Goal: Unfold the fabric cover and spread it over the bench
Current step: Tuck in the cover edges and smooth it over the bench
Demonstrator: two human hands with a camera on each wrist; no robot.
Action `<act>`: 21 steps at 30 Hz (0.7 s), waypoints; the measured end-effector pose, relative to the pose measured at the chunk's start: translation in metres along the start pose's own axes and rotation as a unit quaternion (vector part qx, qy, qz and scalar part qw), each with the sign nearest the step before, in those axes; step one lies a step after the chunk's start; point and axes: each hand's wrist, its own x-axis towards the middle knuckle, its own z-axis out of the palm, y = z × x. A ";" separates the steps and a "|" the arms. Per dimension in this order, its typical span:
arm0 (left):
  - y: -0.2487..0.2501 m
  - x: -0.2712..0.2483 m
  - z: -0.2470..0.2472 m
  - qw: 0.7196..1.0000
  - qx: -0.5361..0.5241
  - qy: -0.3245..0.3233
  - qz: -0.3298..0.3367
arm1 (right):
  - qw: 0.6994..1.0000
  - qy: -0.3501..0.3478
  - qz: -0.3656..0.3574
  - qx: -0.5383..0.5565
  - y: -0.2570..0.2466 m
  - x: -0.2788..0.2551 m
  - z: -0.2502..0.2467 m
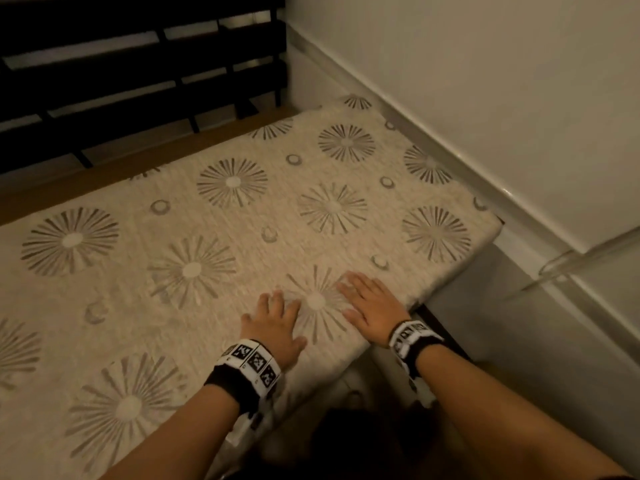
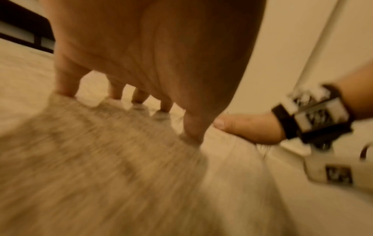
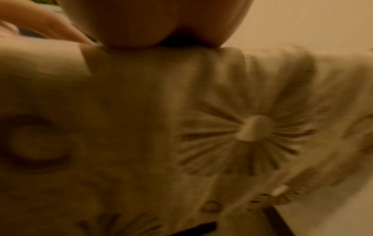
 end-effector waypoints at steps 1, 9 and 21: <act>0.006 0.006 -0.011 1.000 0.004 -0.010 -0.004 | 1.000 0.000 0.015 0.005 0.027 -0.002 -0.004; 0.113 0.124 -0.098 0.995 -0.049 0.081 0.035 | 0.982 0.003 0.191 -0.011 0.210 0.007 -0.049; 0.185 0.184 -0.103 0.998 -0.050 -0.044 -0.011 | 0.989 0.056 0.139 0.001 0.297 0.022 -0.056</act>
